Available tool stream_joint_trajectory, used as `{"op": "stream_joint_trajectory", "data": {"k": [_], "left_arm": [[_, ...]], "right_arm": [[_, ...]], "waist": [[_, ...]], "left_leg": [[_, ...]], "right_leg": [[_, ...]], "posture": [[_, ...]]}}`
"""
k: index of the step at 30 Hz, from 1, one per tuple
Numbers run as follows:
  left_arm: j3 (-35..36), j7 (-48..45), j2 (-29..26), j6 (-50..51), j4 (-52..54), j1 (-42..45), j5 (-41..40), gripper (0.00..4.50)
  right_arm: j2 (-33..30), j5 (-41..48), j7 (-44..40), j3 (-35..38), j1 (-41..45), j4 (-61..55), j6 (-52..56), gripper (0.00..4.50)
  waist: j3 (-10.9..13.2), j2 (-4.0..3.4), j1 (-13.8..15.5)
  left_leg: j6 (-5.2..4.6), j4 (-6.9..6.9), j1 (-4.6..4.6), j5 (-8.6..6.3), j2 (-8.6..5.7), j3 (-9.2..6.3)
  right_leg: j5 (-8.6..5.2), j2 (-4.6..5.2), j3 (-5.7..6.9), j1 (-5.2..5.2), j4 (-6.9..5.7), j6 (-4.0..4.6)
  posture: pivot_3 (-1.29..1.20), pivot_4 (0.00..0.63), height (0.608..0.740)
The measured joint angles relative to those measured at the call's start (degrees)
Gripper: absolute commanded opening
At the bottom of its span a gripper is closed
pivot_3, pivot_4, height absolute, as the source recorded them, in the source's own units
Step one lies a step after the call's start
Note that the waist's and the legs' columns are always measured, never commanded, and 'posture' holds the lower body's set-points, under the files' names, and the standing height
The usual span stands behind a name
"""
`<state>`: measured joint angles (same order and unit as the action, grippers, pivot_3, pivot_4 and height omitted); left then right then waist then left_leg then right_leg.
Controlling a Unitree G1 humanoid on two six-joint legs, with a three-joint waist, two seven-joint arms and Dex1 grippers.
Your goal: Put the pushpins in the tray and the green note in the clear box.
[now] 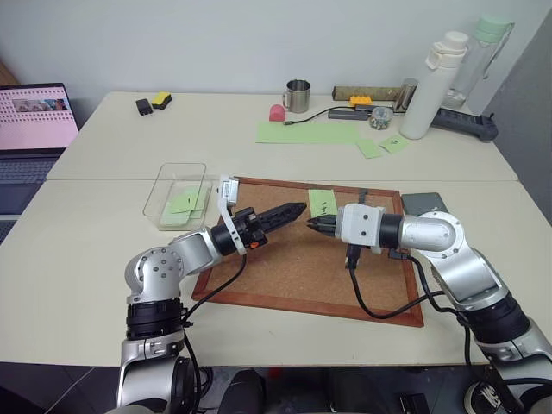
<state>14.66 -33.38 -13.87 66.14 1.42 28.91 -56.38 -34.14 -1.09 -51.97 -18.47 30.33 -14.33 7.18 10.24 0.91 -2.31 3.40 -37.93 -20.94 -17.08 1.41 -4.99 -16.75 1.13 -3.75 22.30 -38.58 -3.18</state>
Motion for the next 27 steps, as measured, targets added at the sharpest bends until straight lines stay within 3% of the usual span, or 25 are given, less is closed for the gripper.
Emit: {"op": "stream_joint_trajectory", "data": {"k": [11, 15, 27], "left_arm": [[-0.7, 1.5, 1.9, 0.3, -2.0, 1.7, -0.1, 4.43], [-0.6, 1.5, 2.6, -0.1, -2.6, 2.1, -0.3, 3.89], [-0.6, 1.0, 2.4, -0.1, -2.9, 2.3, -1.6, 1.69]], "right_arm": [[1.5, -2.5, -0.4, -1.5, 1.8, -0.8, -4.4, 0.00], [1.6, -3.0, -0.5, -2.4, 1.8, -1.6, -6.6, 0.00], [1.6, -4.0, -0.5, -2.9, 1.8, -1.8, -8.6, 0.00]], "waist": [[0.0, 0.05, 0.4], [0.0, 0.06, 0.4], [0.0, 0.06, 0.5]], "left_leg": [[0.05, 0.00, 0.00, 0.02, -0.01, 0.01], [0.06, 0.00, 0.00, 0.02, -0.01, 0.00], [0.07, 0.00, 0.00, 0.03, -0.02, 0.00]], "right_leg": [[0.00, 0.02, 0.00, 0.00, 0.01, 0.00], [0.00, 0.02, 0.01, 0.00, 0.01, 0.00], [0.00, 0.03, 0.01, 0.00, 0.01, 0.00]], "posture": [[0.00, 0.150, 0.740], [0.00, 0.150, 0.740], [0.00, 0.150, 0.740]]}}
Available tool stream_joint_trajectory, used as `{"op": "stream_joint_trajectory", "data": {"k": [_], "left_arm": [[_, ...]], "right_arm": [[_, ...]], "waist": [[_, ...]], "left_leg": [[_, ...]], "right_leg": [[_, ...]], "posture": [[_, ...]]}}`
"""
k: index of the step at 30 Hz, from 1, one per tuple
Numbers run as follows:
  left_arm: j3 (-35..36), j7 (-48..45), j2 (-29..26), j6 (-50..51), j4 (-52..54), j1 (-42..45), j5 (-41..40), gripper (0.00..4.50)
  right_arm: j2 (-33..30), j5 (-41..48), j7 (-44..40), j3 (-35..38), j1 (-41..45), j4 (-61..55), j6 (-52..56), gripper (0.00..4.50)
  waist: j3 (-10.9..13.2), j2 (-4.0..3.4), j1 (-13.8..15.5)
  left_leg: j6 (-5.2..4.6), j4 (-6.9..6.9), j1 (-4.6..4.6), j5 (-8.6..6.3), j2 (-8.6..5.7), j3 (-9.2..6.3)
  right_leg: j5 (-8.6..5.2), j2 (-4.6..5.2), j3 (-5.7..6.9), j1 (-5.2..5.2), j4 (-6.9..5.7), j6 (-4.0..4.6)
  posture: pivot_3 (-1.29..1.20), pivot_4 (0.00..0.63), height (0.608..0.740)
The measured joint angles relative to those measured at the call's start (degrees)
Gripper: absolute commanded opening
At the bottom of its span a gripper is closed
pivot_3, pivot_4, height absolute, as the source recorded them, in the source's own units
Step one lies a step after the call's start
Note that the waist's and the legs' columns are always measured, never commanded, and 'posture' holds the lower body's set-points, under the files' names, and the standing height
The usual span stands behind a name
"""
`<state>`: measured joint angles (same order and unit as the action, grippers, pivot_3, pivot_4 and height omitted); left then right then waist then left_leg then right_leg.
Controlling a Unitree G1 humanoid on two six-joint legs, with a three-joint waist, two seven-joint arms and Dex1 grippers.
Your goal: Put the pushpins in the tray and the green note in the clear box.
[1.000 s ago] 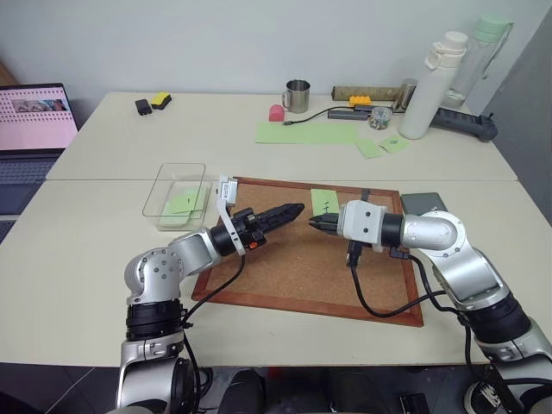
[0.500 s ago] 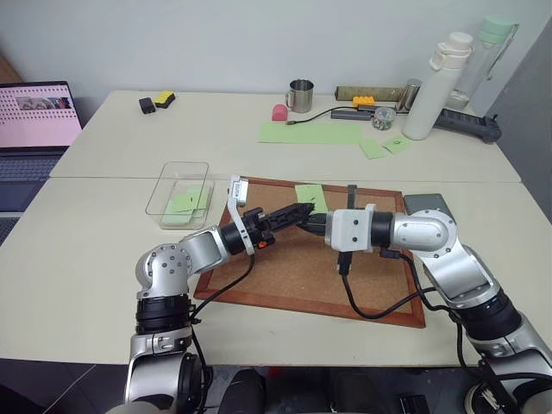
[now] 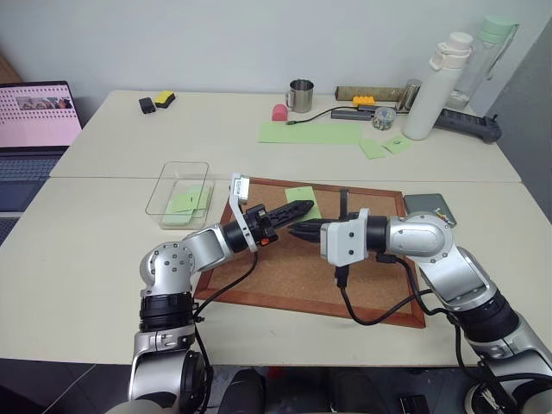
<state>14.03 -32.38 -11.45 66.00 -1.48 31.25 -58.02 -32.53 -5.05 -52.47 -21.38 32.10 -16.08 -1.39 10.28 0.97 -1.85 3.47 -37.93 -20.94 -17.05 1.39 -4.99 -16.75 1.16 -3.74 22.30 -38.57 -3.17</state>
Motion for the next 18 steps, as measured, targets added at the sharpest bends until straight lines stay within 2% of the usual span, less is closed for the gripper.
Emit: {"op": "stream_joint_trajectory", "data": {"k": [9, 18], "left_arm": [[-0.8, -1.5, -1.3, -0.1, 0.1, -0.2, 0.0, 0.04], [-5.8, -3.4, -3.5, -4.0, 0.0, -0.3, 5.4, 0.04]], "right_arm": [[-0.2, -0.1, 0.0, 0.1, -0.2, 0.0, -0.2, 0.00], [-0.1, 0.7, 0.1, 1.0, -0.9, 0.0, 1.3, 0.00]], "waist": [[0.0, 0.00, 0.0], [0.0, 0.00, 0.0]], "left_leg": [[0.00, 0.00, 0.00, 0.00, -0.01, 0.00], [0.00, 0.00, 0.00, 0.00, -0.01, 0.00]], "right_leg": [[0.00, 0.00, 0.00, 0.00, 0.00, 0.00], [0.00, 0.00, -0.01, 0.00, 0.00, 0.00]], "posture": [[0.00, 0.150, 0.740], [0.00, 0.150, 0.740]]}}
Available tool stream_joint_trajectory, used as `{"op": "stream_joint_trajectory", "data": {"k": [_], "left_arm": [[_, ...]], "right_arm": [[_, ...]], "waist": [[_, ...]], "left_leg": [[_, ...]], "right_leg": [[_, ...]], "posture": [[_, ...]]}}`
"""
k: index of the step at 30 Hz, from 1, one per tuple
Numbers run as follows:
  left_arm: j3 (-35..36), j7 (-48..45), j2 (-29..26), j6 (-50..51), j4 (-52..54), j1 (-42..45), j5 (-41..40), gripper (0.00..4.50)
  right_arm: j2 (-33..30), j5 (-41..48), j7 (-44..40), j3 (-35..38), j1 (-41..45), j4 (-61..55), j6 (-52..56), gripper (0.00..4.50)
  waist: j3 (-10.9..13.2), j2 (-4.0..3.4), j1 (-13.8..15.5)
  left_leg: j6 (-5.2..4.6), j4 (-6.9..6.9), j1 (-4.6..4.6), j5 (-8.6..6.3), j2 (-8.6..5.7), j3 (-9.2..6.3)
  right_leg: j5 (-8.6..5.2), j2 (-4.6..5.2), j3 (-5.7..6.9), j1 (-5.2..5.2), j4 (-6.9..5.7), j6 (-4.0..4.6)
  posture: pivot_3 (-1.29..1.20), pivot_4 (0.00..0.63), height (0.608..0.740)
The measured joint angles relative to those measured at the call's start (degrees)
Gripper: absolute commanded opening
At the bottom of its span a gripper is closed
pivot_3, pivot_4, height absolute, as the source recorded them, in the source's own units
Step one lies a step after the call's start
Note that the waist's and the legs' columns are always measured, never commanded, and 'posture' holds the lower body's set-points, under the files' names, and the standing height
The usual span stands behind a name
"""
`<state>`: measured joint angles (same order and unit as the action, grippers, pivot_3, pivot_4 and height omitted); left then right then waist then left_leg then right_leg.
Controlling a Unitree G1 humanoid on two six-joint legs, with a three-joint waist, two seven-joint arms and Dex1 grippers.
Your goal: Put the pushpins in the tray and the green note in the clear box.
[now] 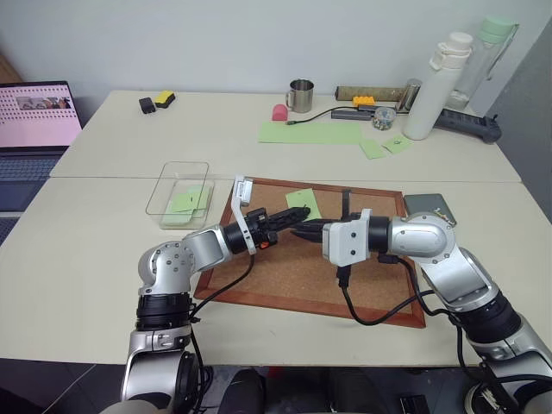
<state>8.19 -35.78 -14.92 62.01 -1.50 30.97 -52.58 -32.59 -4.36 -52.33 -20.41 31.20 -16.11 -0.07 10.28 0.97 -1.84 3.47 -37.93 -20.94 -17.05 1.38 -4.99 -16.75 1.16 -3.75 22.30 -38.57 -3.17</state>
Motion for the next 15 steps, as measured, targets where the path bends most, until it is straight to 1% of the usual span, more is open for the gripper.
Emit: {"op": "stream_joint_trajectory", "data": {"k": [3, 6, 10, 12, 13, 15], "left_arm": [[-1.8, -1.3, -0.8, -2.4, 0.0, -0.5, 2.5, 0.04], [-2.6, -2.1, -1.1, -5.3, -1.5, -0.6, 5.2, 0.04], [-2.6, -2.5, -1.2, -7.5, -2.5, -0.6, 6.3, 0.04], [-3.0, -3.3, -1.3, -9.3, -2.3, -0.5, 7.2, 0.04], [-4.5, -4.3, -2.0, -11.2, -1.4, -0.5, 8.9, 0.04], [-9.2, -7.6, -4.3, -17.4, 2.4, -0.3, 14.2, 0.04]], "right_arm": [[0.4, 1.3, 0.6, 1.6, -0.2, -0.6, 2.0, 0.00], [1.4, 3.7, 1.5, 4.0, -0.6, -3.8, 5.6, 0.00], [2.3, 7.1, 3.0, 6.9, -2.1, -7.2, 10.7, 0.00], [4.1, 10.1, 5.8, 10.2, -3.8, -8.7, 16.1, 0.00], [5.5, 11.8, 8.1, 13.0, -4.5, -9.0, 19.4, 0.00], [7.1, 14.4, 14.0, 21.0, -6.0, -7.9, 26.7, 0.00]], "waist": [[0.0, -0.01, 0.0], [0.0, 0.00, 0.0], [0.0, 0.00, 0.1], [0.0, 0.01, 0.1], [0.0, 0.03, 0.1], [0.0, 0.03, 0.4]], "left_leg": [[0.00, 0.01, 0.00, 0.00, 0.00, 0.01], [0.00, 0.01, -0.01, 0.00, 0.00, -0.02], [0.00, 0.01, -0.02, 0.00, 0.00, -0.02], [-0.01, 0.01, -0.03, 0.00, 0.00, -0.02], [0.00, 0.01, -0.04, 0.00, 0.00, -0.04], [0.04, 0.01, -0.07, 0.01, -0.05, -0.02]], "right_leg": [[0.00, 0.00, -0.01, 0.00, 0.00, 0.00], [0.00, 0.00, 0.01, 0.00, 0.00, 0.00], [0.00, 0.01, 0.01, 0.00, 0.02, 0.00], [0.00, 0.01, 0.01, 0.00, 0.01, 0.00], [0.00, 0.01, 0.02, 0.00, 0.01, 0.00], [0.00, 0.06, 0.01, 0.00, 0.02, 0.01]], "posture": [[0.00, 0.150, 0.740], [0.00, 0.150, 0.740], [0.00, 0.150, 0.740], [0.00, 0.150, 0.740], [0.00, 0.150, 0.740], [0.00, 0.150, 0.740]]}}
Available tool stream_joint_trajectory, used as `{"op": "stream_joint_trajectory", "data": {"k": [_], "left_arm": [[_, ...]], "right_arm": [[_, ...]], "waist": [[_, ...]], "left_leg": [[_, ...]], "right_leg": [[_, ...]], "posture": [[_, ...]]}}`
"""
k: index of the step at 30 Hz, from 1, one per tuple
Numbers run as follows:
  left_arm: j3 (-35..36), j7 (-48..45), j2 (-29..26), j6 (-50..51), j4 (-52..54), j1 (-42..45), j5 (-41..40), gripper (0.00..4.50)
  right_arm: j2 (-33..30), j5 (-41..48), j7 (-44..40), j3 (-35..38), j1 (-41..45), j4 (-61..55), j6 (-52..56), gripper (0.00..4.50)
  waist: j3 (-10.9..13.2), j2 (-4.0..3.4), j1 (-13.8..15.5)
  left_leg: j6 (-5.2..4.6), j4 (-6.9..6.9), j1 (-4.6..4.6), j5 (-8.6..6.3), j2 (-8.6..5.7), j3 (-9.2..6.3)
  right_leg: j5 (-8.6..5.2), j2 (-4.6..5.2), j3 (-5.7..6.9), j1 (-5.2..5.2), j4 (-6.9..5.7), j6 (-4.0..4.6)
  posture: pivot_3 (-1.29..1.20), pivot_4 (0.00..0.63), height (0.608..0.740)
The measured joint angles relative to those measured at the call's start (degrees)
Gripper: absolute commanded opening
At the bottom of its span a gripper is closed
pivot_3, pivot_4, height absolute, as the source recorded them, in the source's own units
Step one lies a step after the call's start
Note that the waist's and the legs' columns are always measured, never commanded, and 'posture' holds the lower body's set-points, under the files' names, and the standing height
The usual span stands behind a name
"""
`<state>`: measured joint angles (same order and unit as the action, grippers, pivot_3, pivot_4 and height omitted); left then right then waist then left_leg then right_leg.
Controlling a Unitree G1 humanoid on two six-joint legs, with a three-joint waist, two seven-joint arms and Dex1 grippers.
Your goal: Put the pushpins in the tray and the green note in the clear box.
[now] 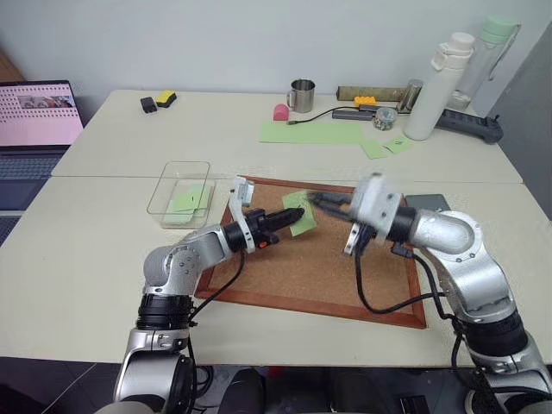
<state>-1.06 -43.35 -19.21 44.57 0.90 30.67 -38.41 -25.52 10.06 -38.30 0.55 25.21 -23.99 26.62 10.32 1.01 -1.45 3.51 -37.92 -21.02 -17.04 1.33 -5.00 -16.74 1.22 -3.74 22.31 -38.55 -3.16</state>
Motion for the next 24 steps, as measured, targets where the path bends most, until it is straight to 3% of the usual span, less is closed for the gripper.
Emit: {"op": "stream_joint_trajectory", "data": {"k": [3, 6, 13, 18, 24], "left_arm": [[-6.0, -4.7, -2.0, -9.7, 4.4, 2.0, 6.9, 0.04], [-12.8, -8.9, -2.8, -20.4, 5.9, 4.9, 14.8, 0.04], [-19.0, -12.4, -1.3, -32.4, 4.6, 7.4, 23.8, 0.04], [-19.0, -12.6, -1.5, -32.8, 3.5, 7.2, 25.3, 0.00], [-19.0, -12.5, -2.1, -32.4, 3.5, 6.2, 26.3, 0.00]], "right_arm": [[-1.0, 0.4, 6.6, 10.3, -1.1, 5.3, 6.5, 0.00], [-3.3, 0.2, 10.2, 15.4, -1.8, 14.0, 9.7, 0.00], [-4.6, 0.9, 11.0, 17.5, 2.0, 33.5, 9.5, 0.00], [-5.3, 1.6, 10.6, 17.5, 6.5, 44.5, 5.1, 1.17], [-5.7, 2.4, 9.6, 17.4, 7.7, 49.6, 1.8, 2.58]], "waist": [[0.0, 0.00, 0.8], [0.0, -0.02, 1.0], [0.1, -0.15, -0.7], [0.1, -0.18, -0.8], [0.1, -0.19, -0.5]], "left_leg": [[0.03, 0.01, -0.01, 0.01, -0.12, 0.08], [-0.05, 0.06, 0.01, -0.03, -0.13, 0.25], [-0.29, 0.08, 0.03, -0.16, -0.04, 0.40], [-0.31, 0.06, 0.01, -0.17, -0.01, 0.39], [-0.31, 0.04, 0.00, -0.17, 0.00, 0.39]], "right_leg": [[0.00, 0.10, -0.04, -0.01, 0.07, 0.00], [0.01, 0.08, -0.17, 0.00, 0.14, -0.01], [0.00, -0.04, -0.31, 0.05, 0.11, -0.01], [0.00, -0.06, -0.27, 0.05, 0.11, -0.01], [0.00, -0.05, -0.26, 0.05, 0.09, -0.01]], "posture": [[0.00, 0.150, 0.740], [0.00, 0.150, 0.740], [0.00, 0.150, 0.740], [0.00, 0.150, 0.740], [0.00, 0.150, 0.740]]}}
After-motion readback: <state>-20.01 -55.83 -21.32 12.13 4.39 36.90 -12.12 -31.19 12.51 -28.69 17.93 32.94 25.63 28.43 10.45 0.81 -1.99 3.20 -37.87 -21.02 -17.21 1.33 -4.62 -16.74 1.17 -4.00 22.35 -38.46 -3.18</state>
